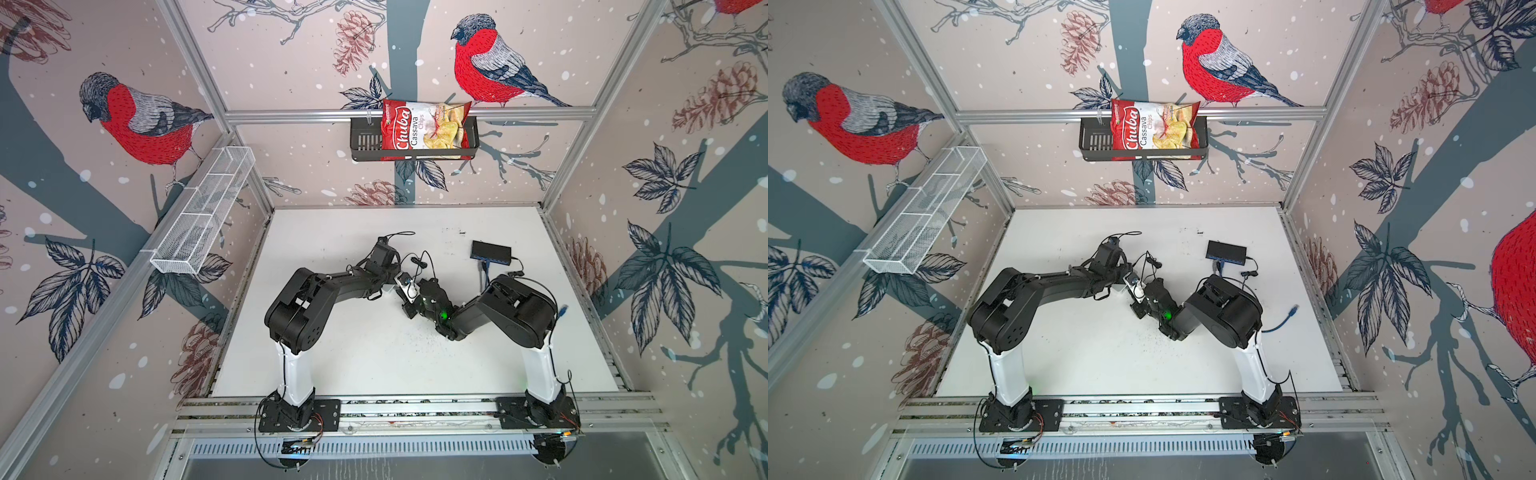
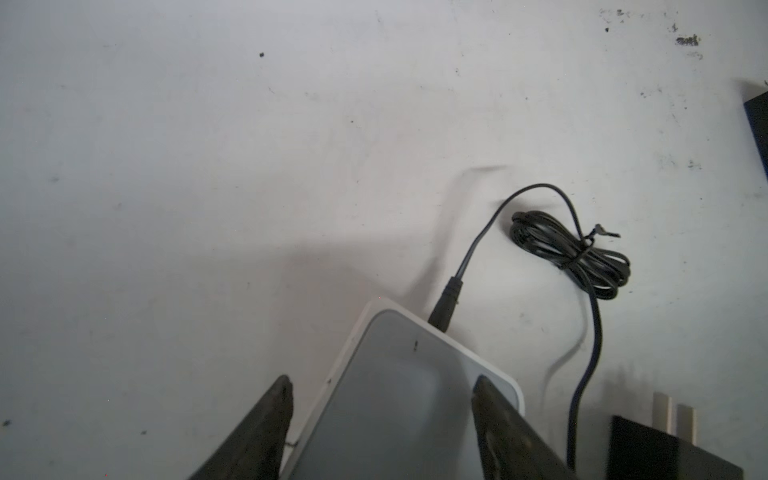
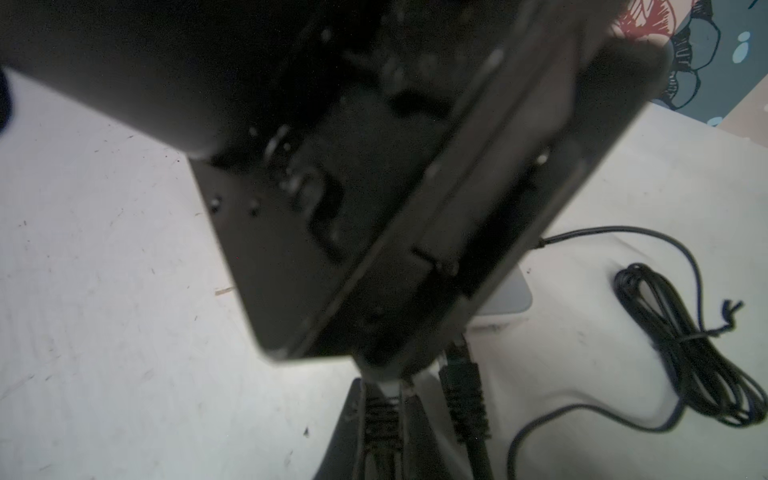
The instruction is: Insert the plug into the switch port
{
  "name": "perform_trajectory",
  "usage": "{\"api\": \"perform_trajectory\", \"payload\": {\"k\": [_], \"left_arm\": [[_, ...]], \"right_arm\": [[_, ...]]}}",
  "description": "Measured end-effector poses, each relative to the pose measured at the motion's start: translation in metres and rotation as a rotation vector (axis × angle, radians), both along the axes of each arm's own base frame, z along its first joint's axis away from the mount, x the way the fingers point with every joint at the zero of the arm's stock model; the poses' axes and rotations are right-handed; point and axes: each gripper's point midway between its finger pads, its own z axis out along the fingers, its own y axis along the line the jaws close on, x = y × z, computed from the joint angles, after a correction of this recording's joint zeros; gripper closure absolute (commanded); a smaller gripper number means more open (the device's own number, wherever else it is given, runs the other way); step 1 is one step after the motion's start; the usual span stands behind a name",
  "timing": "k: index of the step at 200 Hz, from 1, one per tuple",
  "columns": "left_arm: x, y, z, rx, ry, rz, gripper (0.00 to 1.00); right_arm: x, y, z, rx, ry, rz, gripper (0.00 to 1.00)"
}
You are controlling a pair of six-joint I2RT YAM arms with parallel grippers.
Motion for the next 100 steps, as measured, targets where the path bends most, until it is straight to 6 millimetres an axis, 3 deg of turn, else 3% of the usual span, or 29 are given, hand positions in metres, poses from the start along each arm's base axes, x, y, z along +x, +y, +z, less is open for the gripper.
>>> {"api": "perform_trajectory", "payload": {"k": [43, 76, 100], "left_arm": [[0.000, -0.009, 0.005, -0.017, -0.008, -0.017, 0.32], [-0.006, -0.026, 0.006, -0.069, 0.022, -0.069, 0.32], [-0.014, -0.035, 0.003, -0.123, 0.075, -0.084, 0.31]], "right_arm": [[-0.001, -0.002, -0.001, 0.006, 0.002, -0.009, 0.80], [0.002, 0.000, 0.018, 0.077, -0.039, -0.017, 0.76], [0.001, -0.003, 0.016, 0.079, -0.033, -0.026, 0.75]]}}
